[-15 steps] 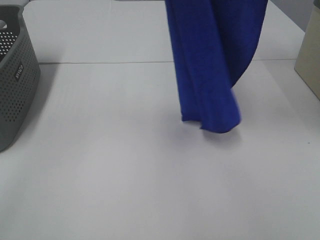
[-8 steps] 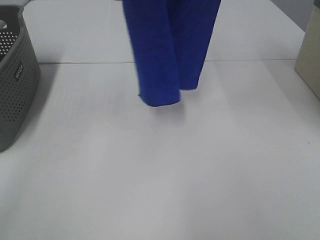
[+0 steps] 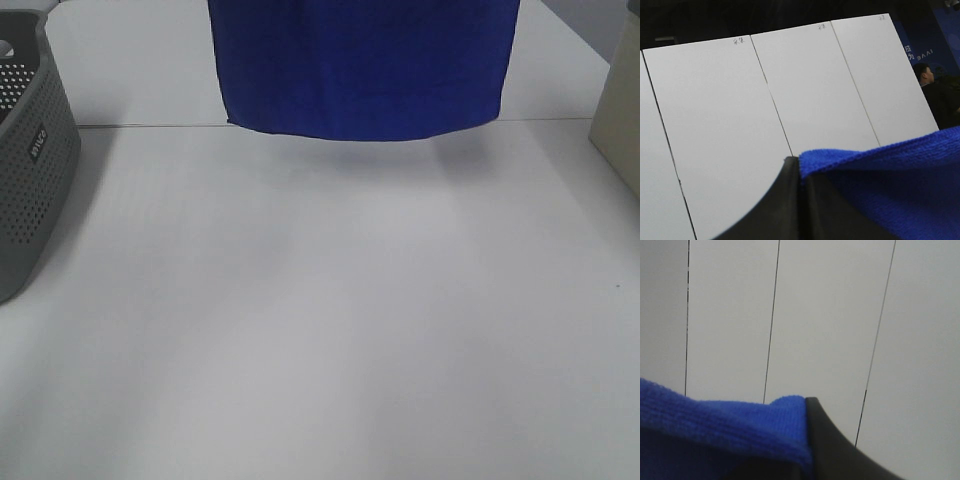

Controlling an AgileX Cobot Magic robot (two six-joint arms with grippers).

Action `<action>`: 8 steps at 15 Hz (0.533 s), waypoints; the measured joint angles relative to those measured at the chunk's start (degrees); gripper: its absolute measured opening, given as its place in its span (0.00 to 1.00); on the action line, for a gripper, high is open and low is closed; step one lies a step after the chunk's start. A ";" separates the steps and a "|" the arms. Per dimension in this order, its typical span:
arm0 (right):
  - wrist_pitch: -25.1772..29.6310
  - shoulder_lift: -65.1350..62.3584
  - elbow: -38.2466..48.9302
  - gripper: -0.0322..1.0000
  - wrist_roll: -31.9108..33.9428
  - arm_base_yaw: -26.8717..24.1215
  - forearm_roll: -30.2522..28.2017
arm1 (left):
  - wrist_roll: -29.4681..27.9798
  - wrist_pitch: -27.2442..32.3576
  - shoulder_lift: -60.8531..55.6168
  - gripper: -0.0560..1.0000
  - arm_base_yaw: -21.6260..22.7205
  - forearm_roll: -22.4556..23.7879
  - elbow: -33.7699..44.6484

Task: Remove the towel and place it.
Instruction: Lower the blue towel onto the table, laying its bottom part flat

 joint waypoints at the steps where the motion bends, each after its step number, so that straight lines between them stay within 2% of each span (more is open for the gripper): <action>1: -0.86 0.86 0.00 0.06 -0.40 0.00 0.11 | -0.06 -1.26 0.80 0.05 0.97 -0.63 -0.06; 5: -5.84 3.78 0.00 0.06 -1.03 0.00 0.34 | -0.06 -4.47 5.44 0.05 3.50 -2.81 -3.09; 7: -9.63 6.42 -0.46 0.06 -1.38 0.00 0.34 | 0.29 -5.33 11.17 0.05 3.84 -3.27 -9.45; 8: -9.85 7.85 -1.49 0.06 -1.38 0.00 0.34 | 0.92 -5.39 12.95 0.05 3.90 -3.32 -11.86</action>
